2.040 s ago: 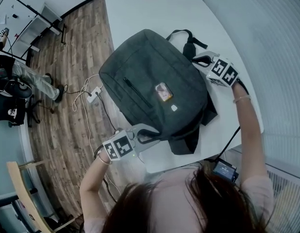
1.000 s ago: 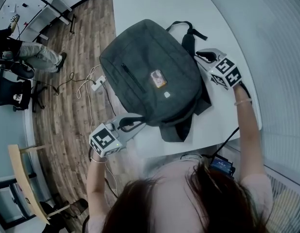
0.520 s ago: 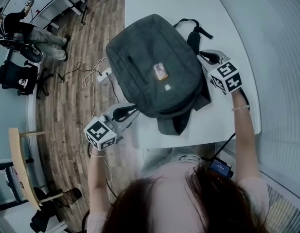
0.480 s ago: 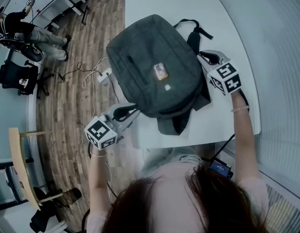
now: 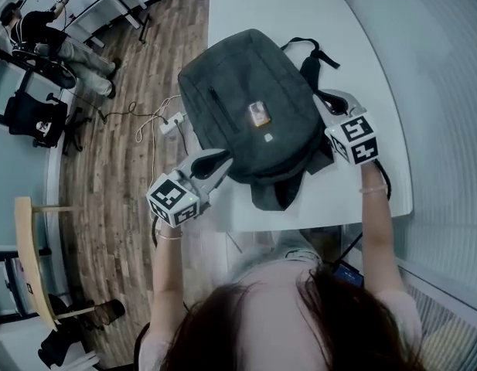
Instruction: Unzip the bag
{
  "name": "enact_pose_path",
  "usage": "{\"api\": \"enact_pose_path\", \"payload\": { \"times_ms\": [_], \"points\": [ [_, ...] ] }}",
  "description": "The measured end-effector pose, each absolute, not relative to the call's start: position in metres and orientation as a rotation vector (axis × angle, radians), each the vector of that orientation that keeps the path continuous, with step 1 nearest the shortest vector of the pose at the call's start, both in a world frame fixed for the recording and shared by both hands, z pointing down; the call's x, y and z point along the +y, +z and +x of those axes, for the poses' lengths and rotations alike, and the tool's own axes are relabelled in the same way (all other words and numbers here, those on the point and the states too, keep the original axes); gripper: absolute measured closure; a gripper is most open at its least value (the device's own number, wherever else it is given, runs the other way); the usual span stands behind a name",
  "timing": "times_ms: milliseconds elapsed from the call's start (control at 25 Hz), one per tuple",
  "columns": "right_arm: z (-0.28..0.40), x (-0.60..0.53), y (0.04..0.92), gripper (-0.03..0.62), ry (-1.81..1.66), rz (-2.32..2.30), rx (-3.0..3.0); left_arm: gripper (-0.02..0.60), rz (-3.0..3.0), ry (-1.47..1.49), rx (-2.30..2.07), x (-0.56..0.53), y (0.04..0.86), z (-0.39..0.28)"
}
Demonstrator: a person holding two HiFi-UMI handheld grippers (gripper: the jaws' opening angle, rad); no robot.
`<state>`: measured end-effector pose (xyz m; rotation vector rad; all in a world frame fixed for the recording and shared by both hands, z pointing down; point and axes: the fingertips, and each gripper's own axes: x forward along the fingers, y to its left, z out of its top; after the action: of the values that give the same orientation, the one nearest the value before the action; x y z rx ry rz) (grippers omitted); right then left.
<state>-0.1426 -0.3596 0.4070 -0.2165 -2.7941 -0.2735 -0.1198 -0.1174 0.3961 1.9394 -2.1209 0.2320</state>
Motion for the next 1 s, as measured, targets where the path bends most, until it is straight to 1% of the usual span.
{"api": "enact_pose_path", "payload": {
  "times_ms": [80, 600, 1000],
  "points": [
    [-0.139, -0.352, 0.405, 0.586, -0.275, -0.214, -2.806, 0.518, 1.926, 0.240, -2.148, -0.117, 0.395, -0.116],
    [-0.094, -0.294, 0.378, 0.589, -0.191, -0.222, -2.878, 0.520, 1.797, 0.117, -2.307, -0.096, 0.382, -0.090],
    [-0.056, -0.249, 0.362, 0.589, -0.244, -0.216, -2.942, 0.526, 1.773, 0.076, -2.424, -0.087, 0.361, -0.055]
  ]
}}
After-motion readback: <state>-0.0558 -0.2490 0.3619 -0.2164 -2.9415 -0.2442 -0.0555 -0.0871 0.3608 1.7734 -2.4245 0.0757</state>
